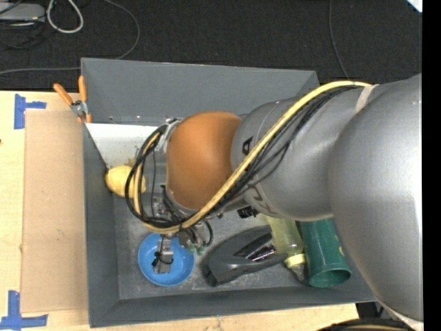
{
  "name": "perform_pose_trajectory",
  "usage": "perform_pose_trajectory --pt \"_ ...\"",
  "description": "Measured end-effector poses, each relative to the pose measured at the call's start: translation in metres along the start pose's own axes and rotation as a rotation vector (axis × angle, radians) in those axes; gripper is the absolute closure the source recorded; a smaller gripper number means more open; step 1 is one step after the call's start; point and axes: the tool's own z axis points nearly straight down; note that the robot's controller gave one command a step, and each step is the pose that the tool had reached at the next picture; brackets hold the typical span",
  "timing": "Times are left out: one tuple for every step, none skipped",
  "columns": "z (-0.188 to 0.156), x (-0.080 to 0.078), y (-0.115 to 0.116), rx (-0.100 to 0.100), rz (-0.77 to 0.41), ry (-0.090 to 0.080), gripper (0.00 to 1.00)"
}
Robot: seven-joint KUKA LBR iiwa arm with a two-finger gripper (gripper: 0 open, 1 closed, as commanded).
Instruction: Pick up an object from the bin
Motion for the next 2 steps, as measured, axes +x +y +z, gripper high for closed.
perform_pose_trajectory --pt "0.0 0.0 0.0 0.0 0.0 0.0 0.0" --pt "0.019 0.007 0.003 -0.004 -0.002 -0.012 0.0"
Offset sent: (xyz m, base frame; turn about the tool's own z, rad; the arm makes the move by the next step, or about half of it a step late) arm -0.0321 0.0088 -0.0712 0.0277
